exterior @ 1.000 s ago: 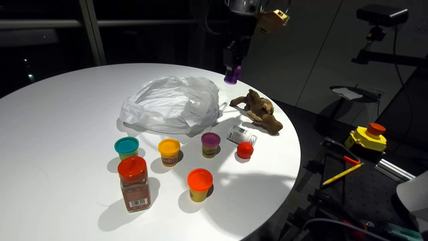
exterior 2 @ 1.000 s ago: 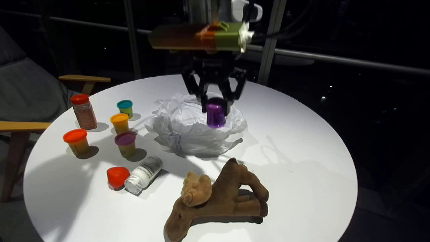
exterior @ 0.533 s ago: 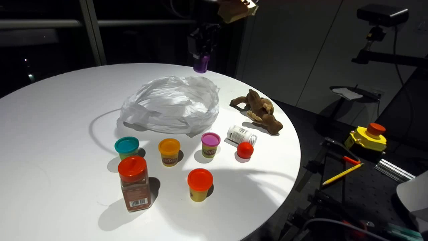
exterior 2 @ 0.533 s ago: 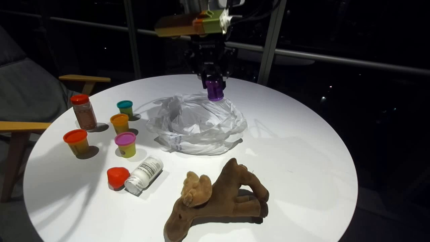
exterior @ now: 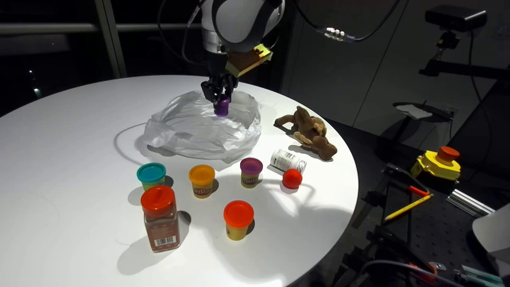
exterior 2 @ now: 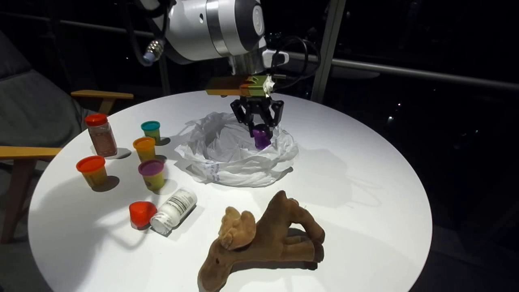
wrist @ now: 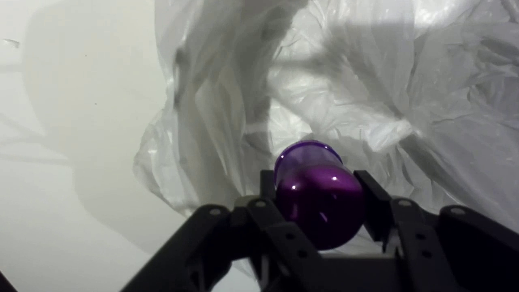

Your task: Put the things on the table in the plastic bag

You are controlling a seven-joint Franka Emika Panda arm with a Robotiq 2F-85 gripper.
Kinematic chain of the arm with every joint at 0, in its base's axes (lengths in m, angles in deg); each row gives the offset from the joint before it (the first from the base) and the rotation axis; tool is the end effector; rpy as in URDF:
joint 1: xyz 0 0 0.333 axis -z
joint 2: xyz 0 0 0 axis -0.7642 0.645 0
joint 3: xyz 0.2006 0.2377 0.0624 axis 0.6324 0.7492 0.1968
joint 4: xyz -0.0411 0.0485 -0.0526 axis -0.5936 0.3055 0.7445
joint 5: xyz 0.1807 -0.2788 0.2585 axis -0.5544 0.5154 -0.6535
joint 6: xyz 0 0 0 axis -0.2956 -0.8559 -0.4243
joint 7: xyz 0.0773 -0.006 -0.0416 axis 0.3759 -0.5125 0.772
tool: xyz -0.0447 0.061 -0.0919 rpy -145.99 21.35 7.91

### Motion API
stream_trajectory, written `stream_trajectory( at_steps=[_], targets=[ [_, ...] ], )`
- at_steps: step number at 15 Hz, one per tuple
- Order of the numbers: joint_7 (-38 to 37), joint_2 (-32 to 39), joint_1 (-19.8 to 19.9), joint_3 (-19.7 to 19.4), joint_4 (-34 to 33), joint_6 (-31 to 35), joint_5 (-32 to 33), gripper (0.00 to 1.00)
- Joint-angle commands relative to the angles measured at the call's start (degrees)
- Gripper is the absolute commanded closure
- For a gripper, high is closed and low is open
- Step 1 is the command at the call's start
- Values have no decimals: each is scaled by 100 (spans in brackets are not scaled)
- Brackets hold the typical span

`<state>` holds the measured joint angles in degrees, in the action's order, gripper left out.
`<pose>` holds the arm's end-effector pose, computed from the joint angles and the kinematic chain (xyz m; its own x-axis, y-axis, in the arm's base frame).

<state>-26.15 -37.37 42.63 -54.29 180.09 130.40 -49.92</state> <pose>0.7140 0.0342 0.1655 0.9896 0.0713 0.1250 0.0417 -0.9734 0.2251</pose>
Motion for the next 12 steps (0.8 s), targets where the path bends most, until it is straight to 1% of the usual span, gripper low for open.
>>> stream_trajectory(
  at_steps=[1, 4, 5, 6, 8, 9, 10, 12],
  targets=[
    [-182, 464, -199, -272, -622, -135, 20, 74],
    [-198, 700, -192, -344, -825, -120, -29, 74],
    [-215, 721, -193, -368, -854, -122, -32, 42],
    [-251, 744, -206, -421, -892, -125, -10, 23],
    [-249, 446, -210, -474, -696, -51, 17, 10],
    [-255, 120, -227, -499, -452, 20, 36, 1],
    [-273, -155, -261, -538, -225, 91, 78, 0],
    [-47, -763, -216, -431, 293, 147, 87, 0]
  ],
)
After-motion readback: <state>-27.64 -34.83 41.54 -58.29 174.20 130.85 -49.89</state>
